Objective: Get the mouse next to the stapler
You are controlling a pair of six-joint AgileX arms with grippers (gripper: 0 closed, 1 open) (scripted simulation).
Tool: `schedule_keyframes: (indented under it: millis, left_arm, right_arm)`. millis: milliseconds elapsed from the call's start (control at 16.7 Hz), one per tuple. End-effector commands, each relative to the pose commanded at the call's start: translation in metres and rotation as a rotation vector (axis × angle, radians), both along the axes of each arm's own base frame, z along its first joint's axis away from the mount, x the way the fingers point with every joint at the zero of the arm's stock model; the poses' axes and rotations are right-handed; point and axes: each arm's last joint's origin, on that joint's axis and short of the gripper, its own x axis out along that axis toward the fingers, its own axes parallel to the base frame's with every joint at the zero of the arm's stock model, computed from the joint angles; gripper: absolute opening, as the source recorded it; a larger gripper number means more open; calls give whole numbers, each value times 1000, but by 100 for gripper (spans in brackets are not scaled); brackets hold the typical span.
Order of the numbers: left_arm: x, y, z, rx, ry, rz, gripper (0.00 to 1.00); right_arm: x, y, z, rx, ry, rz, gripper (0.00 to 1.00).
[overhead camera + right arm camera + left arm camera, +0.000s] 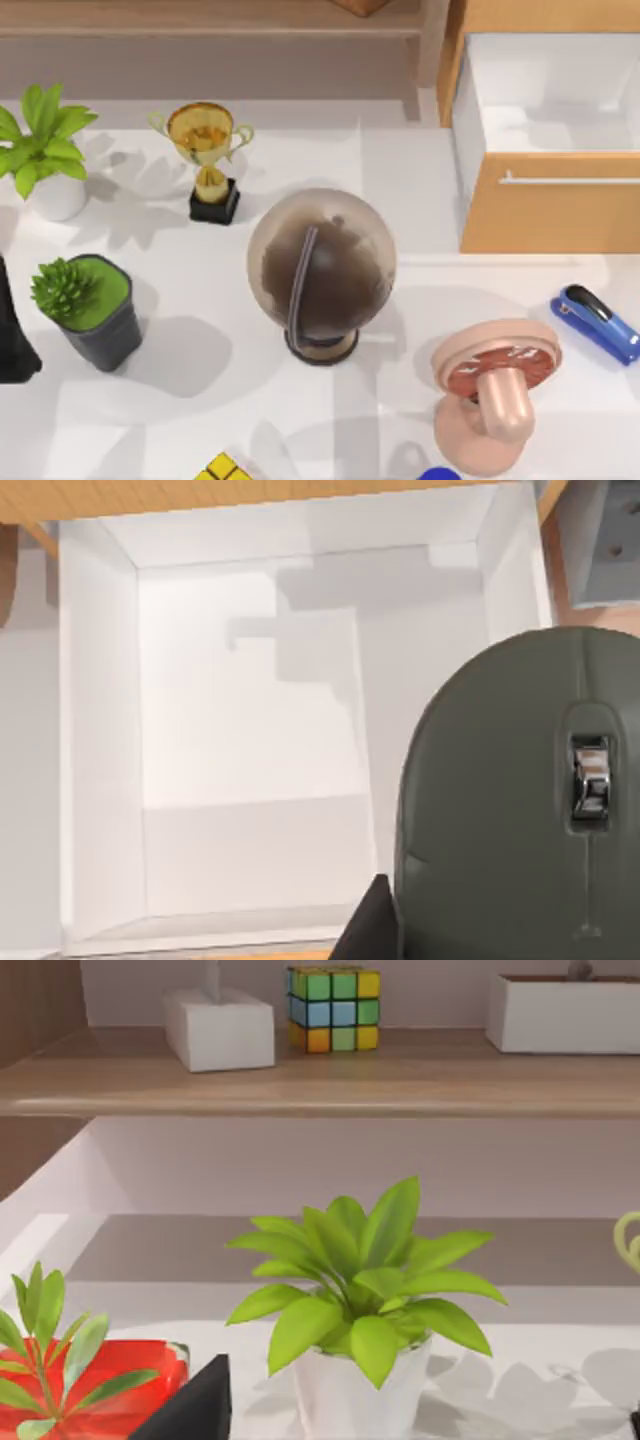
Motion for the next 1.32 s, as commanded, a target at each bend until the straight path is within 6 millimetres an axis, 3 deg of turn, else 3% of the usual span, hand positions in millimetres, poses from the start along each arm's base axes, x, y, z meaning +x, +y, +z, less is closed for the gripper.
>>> schedule_keyframes:
  millis: [300,720,840,1140,1320]
  left_arm:
    - [0,0,0,0,0,0,100]
    - [0,0,0,0,0,0,100]
    - [0,0,0,0,0,0,100]
    - [0,0,0,0,0,0,100]
    - [0,0,0,0,0,0,100]
  right_arm:
    - [-31,-21,1,-35,24,-53,0]
    - [-52,-35,-37,-51,136,-19,0]
    - [-53,-35,-65,-42,199,14,0]
    - [-53,-47,-168,-23,379,68,0]
    - [-57,-56,-213,-11,439,85,0]
